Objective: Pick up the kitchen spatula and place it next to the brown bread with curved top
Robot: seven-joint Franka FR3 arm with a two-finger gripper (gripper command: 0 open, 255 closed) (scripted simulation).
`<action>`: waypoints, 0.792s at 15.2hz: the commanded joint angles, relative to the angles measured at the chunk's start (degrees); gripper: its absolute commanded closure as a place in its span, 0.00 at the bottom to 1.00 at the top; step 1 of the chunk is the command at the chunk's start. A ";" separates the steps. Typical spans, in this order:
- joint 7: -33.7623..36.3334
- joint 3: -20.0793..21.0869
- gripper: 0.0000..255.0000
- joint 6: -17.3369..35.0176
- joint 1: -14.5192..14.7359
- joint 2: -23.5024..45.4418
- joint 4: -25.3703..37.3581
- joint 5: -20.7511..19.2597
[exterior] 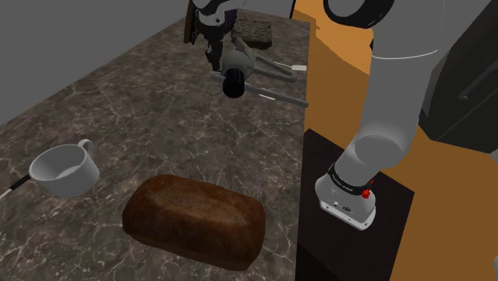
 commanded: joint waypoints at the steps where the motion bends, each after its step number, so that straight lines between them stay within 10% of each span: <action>1: 0.03 0.04 1.00 -1.56 0.05 -0.30 1.42 0.02; 12: -0.04 0.03 1.00 -9.45 0.05 -1.55 8.06 0.03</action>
